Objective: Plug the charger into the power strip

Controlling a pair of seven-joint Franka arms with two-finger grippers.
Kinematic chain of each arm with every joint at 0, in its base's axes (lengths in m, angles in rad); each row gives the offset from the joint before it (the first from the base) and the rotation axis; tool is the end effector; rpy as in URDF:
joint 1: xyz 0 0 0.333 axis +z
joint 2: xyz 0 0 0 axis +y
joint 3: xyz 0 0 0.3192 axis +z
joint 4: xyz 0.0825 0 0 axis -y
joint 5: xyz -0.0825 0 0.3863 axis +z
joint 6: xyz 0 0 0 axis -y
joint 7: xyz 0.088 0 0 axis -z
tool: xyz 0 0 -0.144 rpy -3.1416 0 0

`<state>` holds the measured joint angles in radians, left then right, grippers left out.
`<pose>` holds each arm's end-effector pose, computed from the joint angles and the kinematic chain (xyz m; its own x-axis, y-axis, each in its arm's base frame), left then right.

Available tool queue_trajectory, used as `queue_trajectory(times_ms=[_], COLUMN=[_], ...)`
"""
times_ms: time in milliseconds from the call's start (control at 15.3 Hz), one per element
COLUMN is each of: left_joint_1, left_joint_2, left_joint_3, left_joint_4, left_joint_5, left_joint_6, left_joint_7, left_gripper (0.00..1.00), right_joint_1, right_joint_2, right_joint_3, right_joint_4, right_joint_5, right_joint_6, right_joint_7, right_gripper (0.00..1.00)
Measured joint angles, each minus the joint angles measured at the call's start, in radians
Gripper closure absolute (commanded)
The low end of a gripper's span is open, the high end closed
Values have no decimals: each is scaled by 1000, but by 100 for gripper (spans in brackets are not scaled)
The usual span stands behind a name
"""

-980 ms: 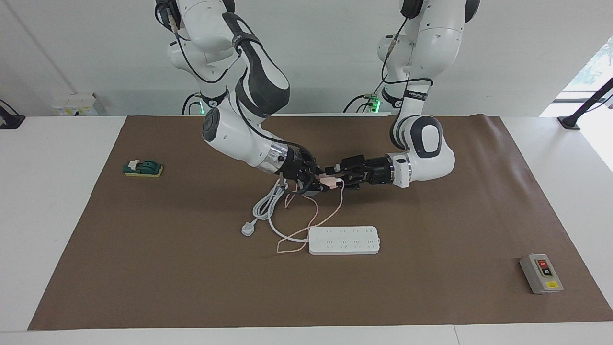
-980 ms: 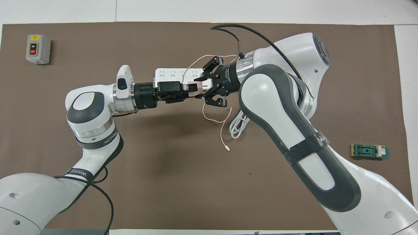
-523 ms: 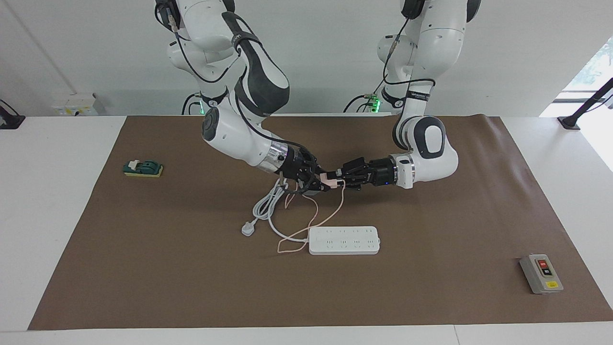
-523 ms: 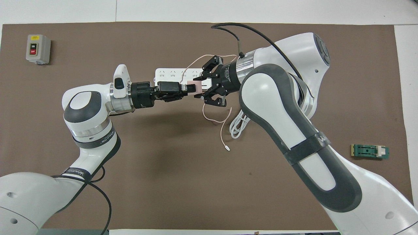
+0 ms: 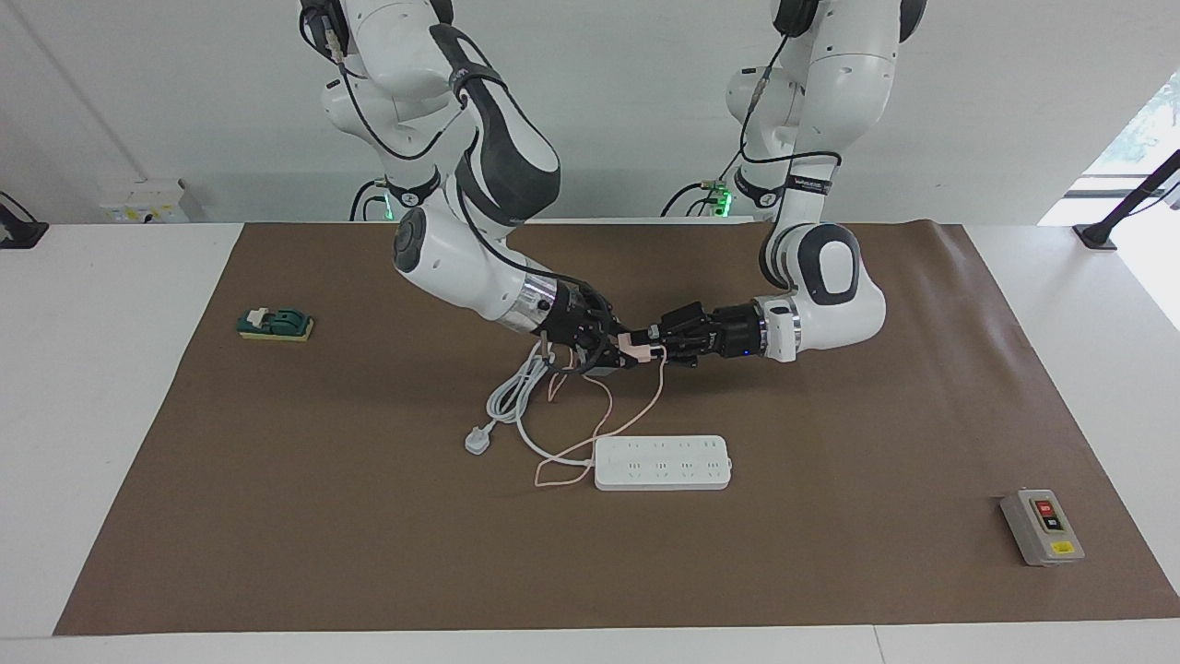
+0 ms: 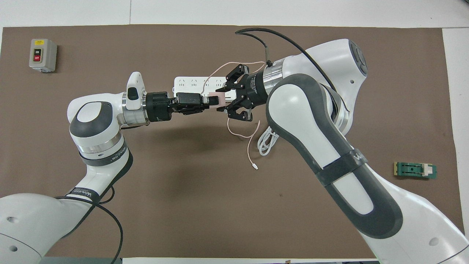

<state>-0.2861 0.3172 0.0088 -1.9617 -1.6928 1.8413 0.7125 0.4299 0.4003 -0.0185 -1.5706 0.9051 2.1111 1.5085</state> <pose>0.5724 -0.2822 0.3521 1.0000 0.0063 0.0007 -0.0001 -0.0873 0.9962 0.6228 0.3407 0.4172 0.0316 -0.6923 -0.7209 -0.9992 -0.0389 -0.0064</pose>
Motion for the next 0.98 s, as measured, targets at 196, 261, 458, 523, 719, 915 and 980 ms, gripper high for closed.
queue_trajectory(times_ms=[196,261,458,523,719,915,980], left_joint_1=[0,0,-1,-1,4,6,6], left_joint_2=[-8,-11,-22,-25,-27,-28,-28], left_joint_3=[-4,-4,-5,-5,-2,-1,-1], left_joint_4=[6,10,31,52,144,218,240], left_joint_5=[37,55,114,184,479,663,731], left_joint_6=[10,15,44,51,56,50,41], left_joint_7=[-17,-18,-21,-22,-37,-44,-45], left_gripper=[100,100,100,100,100,100,100], right_joint_1=[3,4,5,5,5,4,3], right_joint_2=[0,0,0,0,-1,-5,-10], right_joint_3=[0,0,0,0,0,-3,-5], right_joint_4=[0,1,1,1,2,2,2], right_joint_5=[0,0,0,0,0,0,0], right_joint_6=[13,13,13,14,14,14,14], right_joint_7=[0,0,0,0,0,0,0], right_gripper=[0,0,0,0,0,0,0])
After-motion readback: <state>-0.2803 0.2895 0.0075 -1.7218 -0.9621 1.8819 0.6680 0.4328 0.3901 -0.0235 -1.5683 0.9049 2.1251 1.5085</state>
